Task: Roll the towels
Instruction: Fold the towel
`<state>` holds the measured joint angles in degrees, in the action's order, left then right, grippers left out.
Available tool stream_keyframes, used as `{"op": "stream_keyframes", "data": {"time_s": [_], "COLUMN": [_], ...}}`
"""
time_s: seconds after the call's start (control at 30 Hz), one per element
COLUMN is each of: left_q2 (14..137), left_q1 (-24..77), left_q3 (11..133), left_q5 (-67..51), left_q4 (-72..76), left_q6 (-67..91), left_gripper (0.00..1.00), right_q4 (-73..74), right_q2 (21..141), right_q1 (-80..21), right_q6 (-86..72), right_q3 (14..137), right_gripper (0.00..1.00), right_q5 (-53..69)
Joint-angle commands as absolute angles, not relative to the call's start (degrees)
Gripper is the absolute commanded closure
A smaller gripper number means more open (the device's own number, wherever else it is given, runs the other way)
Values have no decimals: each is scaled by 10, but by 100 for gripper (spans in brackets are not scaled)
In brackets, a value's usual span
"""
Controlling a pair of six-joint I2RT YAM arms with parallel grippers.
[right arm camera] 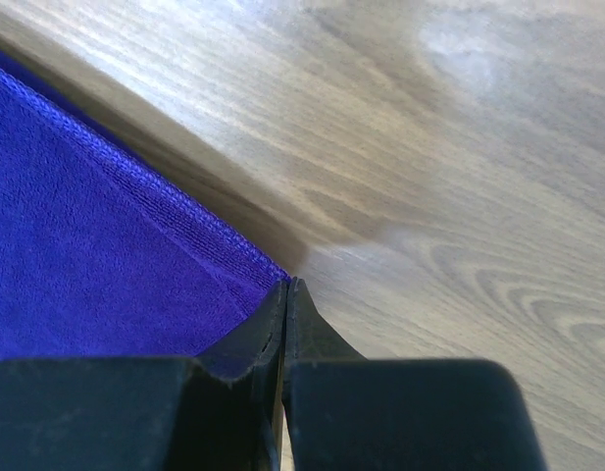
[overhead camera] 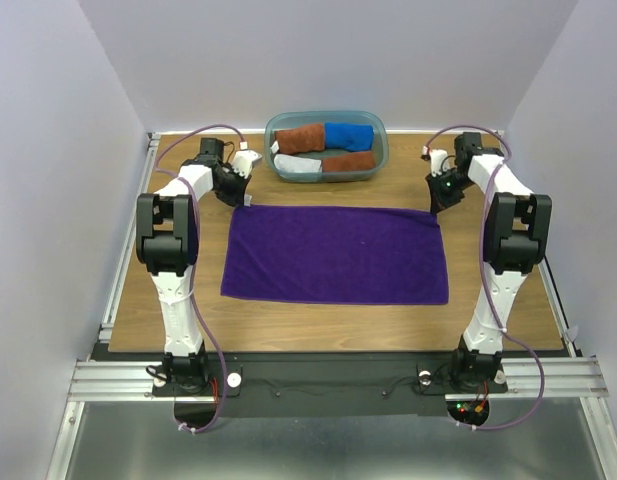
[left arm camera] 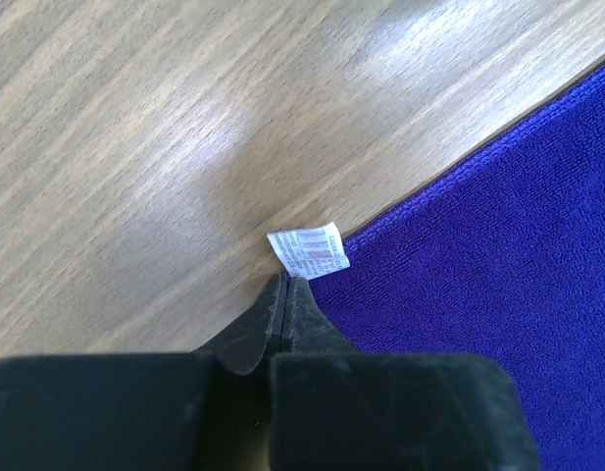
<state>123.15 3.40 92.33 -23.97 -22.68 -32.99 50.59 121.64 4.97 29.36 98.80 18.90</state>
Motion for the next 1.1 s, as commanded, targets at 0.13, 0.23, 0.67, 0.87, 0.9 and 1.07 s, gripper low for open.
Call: {"op": "stream_keyframes", "data": {"time_s": [0.13,0.23,0.67,0.87,0.9,1.07], "left_q2": [1180,1149,965,905,885,813], "left_q1": [33,32,5,-18,-18,-19], "left_q3": [937,927,755,661,647,542], "left_q5": [-265,-269,-331,-345,-344,-323], "left_q4": [-271,-277,-308,-366,-376,-385], "left_q6": [-334,-348,-462,-568,-579,-667], "left_gripper": [100,100,100,100,100,100], "right_q4": [512,516,531,550,551,553], "right_q2": [1205,1188,1051,977,956,897], "right_q1": [63,70,90,90,90,90], "right_q6": [299,305,379,442,451,507], "right_q3": [1034,1026,886,787,772,655], "right_gripper": [99,99,100,99,99,99], "right_q5": [188,188,229,231,227,213]}}
